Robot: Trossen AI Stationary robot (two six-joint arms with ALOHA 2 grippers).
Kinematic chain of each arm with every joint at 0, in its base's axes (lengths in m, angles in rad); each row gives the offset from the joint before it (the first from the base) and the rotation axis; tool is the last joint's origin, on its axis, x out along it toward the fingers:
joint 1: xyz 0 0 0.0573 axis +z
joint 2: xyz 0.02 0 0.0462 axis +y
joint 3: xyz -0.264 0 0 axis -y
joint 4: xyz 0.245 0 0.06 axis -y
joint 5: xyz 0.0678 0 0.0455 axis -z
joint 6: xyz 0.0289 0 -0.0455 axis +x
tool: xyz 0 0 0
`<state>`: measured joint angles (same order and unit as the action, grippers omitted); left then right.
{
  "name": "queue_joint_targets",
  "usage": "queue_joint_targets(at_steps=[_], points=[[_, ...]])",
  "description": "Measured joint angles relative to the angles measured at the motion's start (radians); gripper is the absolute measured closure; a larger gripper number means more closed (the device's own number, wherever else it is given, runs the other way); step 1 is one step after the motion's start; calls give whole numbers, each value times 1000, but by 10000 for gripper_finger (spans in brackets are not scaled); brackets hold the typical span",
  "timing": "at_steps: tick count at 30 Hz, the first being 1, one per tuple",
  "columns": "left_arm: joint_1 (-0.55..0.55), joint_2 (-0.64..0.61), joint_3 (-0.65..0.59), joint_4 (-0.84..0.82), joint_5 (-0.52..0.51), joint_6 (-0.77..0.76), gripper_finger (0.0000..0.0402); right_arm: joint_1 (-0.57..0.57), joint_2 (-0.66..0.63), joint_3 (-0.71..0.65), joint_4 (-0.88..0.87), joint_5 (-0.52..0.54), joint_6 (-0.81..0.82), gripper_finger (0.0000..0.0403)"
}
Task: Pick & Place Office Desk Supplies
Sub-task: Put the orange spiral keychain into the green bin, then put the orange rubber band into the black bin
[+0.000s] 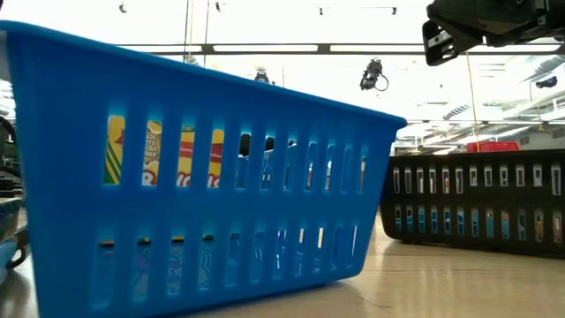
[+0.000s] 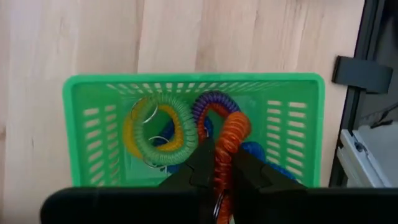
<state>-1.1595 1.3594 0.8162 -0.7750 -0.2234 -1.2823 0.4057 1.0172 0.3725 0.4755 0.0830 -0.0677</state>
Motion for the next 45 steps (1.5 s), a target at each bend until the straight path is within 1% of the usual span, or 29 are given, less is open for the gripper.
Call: queue_joint_targets(at_steps=[2,6,10,16,21,22,24,26,28,32,34,35,37,39,43,45], points=[[0,0,0,6,-3,-39,368,0,0,0,0,0,0,373],[0,0,0,57,-12,-54,361,0,0,0,0,0,0,373],[0,0,0,61,-26,-81,337,0,0,0,0,0,3,373],[0,1,0,26,-27,-133,268,0,0,0,-4,0,10,367],[-1,24,0,-14,28,-186,197,0,0,0,-9,0,23,332],[-1,26,0,-12,22,-186,184,0,0,0,-10,0,25,323],[0,27,0,6,-30,-170,163,0,0,0,-10,2,26,305],[3,27,0,59,-109,-106,149,0,0,0,-10,3,22,289],[17,27,0,123,-195,-9,142,0,0,0,-10,3,14,276],[60,27,0,244,-390,136,143,0,0,0,-9,23,11,258],[89,32,0,304,-470,208,147,0,0,0,-9,40,11,254],[108,39,0,336,-492,245,149,0,0,0,-9,52,12,253],[149,60,0,390,-502,333,152,0,0,0,-14,76,33,252],[193,82,0,448,-507,414,153,0,0,0,-34,82,38,252],[268,135,0,604,-540,622,152,0,12,0,-81,82,69,252],[291,154,0,683,-526,704,152,0,28,0,-90,84,78,252]])
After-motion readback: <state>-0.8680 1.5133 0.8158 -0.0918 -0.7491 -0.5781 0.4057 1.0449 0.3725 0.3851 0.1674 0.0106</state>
